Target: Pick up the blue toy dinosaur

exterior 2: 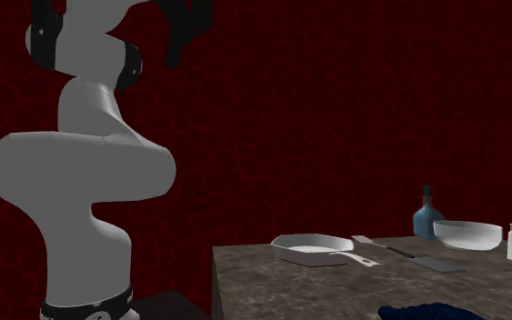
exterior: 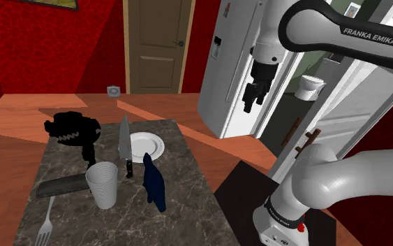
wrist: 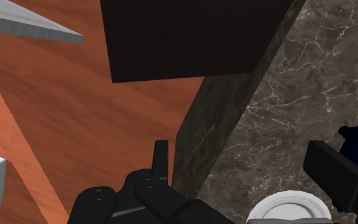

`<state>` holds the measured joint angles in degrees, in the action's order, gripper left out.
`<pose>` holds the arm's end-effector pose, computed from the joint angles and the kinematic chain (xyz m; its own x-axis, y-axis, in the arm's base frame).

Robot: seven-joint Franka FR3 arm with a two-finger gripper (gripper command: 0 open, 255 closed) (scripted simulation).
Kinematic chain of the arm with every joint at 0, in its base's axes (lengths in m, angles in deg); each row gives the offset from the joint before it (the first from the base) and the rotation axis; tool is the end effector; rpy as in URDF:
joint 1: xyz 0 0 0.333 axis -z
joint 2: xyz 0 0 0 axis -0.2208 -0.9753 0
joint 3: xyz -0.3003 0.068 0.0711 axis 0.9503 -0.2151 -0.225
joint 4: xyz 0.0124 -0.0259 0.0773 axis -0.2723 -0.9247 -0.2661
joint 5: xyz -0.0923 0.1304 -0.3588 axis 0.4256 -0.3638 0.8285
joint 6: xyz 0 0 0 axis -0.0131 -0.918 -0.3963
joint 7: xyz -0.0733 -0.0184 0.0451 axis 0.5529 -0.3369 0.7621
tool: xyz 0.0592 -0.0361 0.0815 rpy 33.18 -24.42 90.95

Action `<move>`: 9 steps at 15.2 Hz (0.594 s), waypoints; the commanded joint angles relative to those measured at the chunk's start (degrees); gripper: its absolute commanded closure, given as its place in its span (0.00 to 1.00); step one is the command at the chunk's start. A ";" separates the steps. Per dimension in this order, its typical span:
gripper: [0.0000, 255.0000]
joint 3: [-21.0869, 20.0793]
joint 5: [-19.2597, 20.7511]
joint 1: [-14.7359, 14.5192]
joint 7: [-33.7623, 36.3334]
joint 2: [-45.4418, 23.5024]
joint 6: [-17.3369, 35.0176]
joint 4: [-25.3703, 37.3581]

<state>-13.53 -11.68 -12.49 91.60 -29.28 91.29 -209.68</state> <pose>0.2796 -0.0264 0.5783 0.9893 -0.1006 -0.1060 -0.0942 -0.9935 0.0640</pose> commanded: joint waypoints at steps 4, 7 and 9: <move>0.00 -3.43 -2.97 -0.66 5.16 0.35 3.99 -3.69; 0.00 -7.03 -5.93 -1.44 10.22 -0.24 8.34 -6.69; 0.00 -9.50 -7.84 -2.01 13.56 -1.19 11.46 -8.28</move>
<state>-21.72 -18.45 -14.18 103.28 -30.24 101.39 -217.22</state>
